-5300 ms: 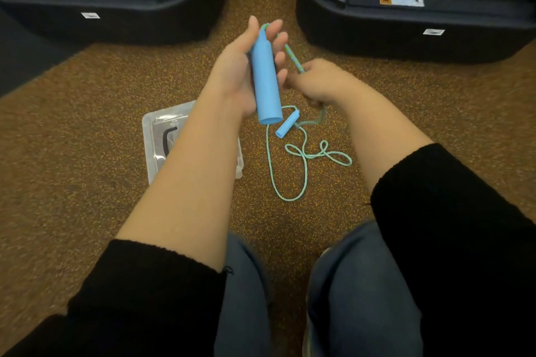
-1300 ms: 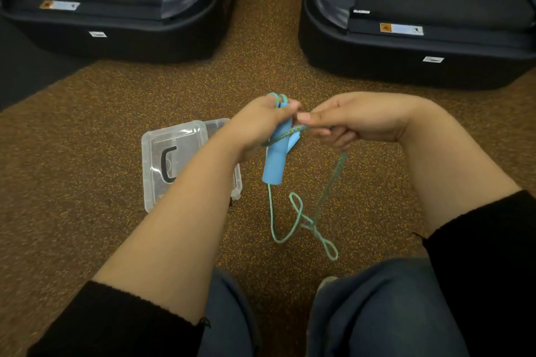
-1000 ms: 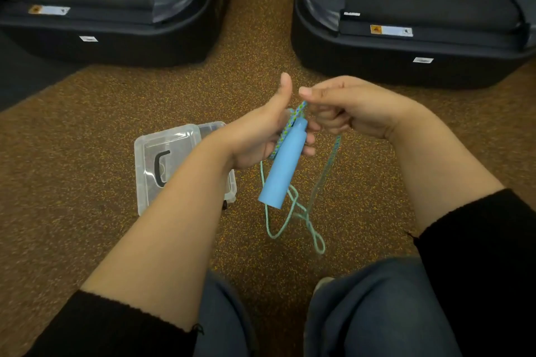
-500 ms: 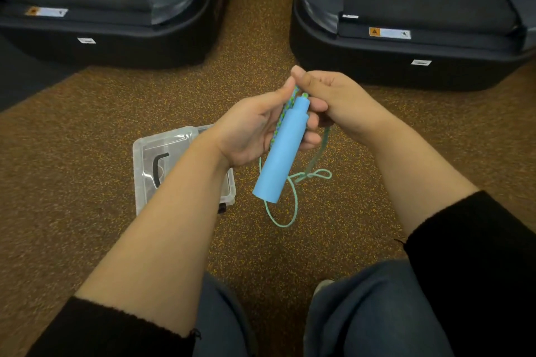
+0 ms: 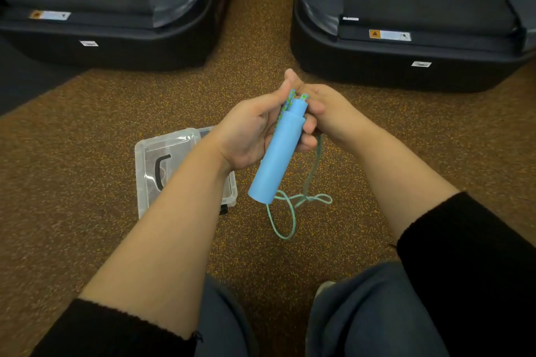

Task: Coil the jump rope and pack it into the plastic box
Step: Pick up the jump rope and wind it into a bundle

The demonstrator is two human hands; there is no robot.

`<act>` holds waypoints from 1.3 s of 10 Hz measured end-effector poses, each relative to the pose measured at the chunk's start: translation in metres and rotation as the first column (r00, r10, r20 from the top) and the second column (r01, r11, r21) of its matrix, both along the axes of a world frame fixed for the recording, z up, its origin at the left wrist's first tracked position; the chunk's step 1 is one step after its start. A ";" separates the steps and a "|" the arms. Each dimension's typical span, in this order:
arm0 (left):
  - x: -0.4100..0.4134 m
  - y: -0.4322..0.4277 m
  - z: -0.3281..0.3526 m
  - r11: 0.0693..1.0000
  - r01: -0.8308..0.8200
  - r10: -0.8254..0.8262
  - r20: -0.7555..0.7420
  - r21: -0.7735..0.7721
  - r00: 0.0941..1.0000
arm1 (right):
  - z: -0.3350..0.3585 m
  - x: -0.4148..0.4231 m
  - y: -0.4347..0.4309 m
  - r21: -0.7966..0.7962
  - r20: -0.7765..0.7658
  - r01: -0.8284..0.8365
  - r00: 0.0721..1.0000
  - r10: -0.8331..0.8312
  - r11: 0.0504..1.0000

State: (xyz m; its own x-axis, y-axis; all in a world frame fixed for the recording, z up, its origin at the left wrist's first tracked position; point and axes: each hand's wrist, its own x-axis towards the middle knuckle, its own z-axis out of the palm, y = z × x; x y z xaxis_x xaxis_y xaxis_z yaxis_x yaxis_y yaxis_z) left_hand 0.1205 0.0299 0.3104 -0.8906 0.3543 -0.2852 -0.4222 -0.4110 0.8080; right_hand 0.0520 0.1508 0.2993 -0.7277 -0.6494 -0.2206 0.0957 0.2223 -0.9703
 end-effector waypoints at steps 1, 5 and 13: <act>-0.001 0.000 -0.001 0.999 -0.022 0.021 0.019 0.041 1.000 | -0.002 0.001 -0.003 -0.018 -0.015 -0.006 1.000 0.006 1.000; -0.003 0.002 0.002 0.986 -0.143 0.144 -0.005 0.091 0.990 | -0.013 0.002 -0.002 0.148 -0.100 -0.024 0.994 0.039 0.989; -0.006 -0.009 -0.017 0.939 -0.331 0.334 -0.019 0.089 0.942 | -0.040 0.020 0.007 0.513 0.163 -0.433 0.897 0.411 0.741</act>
State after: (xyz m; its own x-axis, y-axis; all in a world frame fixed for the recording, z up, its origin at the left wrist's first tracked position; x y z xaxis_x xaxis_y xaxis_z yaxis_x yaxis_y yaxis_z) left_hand 0.1148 0.0213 0.2935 -0.9702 0.0576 -0.2355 -0.2233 -0.5900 0.7759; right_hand 0.0721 0.1576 0.2594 -0.3915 -0.6633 -0.6378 -0.0978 0.7192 -0.6879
